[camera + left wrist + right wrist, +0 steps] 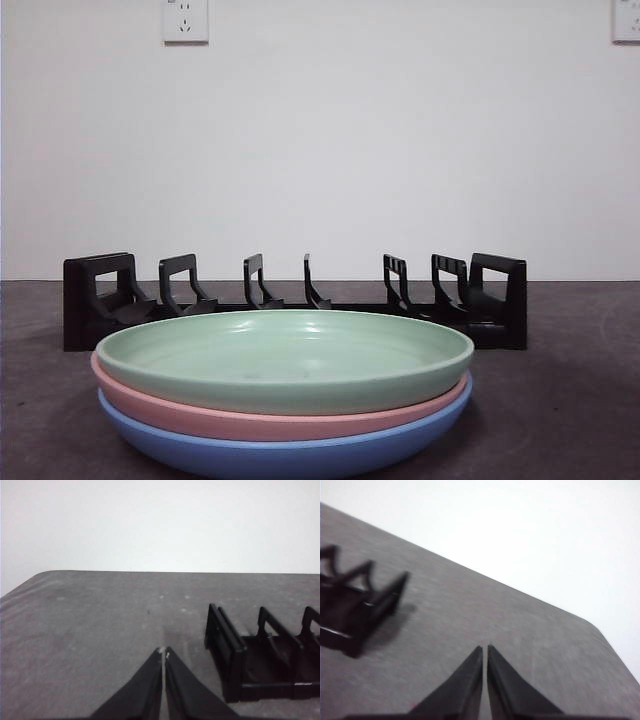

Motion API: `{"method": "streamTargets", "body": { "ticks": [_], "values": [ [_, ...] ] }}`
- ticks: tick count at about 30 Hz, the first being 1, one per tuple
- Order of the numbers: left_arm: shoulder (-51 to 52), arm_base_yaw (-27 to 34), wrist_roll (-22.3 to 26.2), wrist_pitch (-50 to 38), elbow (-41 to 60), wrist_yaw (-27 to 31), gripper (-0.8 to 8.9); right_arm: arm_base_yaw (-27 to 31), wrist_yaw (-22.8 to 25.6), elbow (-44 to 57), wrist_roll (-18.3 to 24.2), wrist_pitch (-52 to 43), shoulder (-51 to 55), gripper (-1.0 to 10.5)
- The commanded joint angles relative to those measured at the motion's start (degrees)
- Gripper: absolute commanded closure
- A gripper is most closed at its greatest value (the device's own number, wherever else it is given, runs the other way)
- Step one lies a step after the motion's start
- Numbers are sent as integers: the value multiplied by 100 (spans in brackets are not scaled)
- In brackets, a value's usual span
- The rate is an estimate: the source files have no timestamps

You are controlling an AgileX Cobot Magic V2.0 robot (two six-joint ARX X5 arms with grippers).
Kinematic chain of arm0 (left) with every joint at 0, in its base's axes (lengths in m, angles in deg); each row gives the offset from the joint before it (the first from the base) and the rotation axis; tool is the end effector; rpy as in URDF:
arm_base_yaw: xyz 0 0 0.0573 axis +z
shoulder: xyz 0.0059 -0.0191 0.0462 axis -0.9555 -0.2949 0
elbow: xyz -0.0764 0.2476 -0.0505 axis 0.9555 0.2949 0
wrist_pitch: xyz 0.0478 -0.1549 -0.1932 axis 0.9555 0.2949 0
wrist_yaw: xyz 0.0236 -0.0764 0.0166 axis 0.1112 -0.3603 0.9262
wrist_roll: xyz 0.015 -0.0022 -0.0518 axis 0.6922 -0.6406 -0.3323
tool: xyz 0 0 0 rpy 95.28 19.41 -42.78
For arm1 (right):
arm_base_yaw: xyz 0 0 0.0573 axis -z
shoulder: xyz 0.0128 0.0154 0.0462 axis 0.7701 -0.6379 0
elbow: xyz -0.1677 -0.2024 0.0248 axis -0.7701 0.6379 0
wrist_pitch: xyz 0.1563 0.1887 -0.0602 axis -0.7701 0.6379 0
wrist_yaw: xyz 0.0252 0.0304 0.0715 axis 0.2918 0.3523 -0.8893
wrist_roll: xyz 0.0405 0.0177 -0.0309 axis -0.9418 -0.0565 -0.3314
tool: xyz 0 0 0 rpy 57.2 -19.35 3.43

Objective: Place the plate

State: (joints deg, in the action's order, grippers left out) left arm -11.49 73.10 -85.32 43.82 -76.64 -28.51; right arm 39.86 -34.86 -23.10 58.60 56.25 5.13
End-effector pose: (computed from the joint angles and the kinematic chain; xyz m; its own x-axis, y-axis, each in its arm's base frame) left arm 0.0962 0.0003 0.1702 0.9999 -0.0011 -0.0144 0.0008 0.9999 -0.0163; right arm 0.0959 0.0134 0.1662 0.9994 0.0312 -0.0138 -0.0341 0.9327 -0.3590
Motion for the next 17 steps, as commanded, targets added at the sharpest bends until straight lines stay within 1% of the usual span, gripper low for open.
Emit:
{"method": "streamTargets", "body": {
  "ticks": [1, 3, 9, 17],
  "values": [
    [7, 2, -20, -101, 107, -13, 806, 72, 13, 24, -153, 409, 7, 933],
    [13, 9, -20, -85, 105, -11, 806, 236, -31, 24, -256, 555, 7, 933],
    [20, 7, -20, -72, 105, -11, 806, 719, -595, 24, -269, 586, 7, 933],
    [22, 7, -20, -55, 105, -11, 806, 741, -570, 24, -295, 437, 4, 933]
  ]
}}
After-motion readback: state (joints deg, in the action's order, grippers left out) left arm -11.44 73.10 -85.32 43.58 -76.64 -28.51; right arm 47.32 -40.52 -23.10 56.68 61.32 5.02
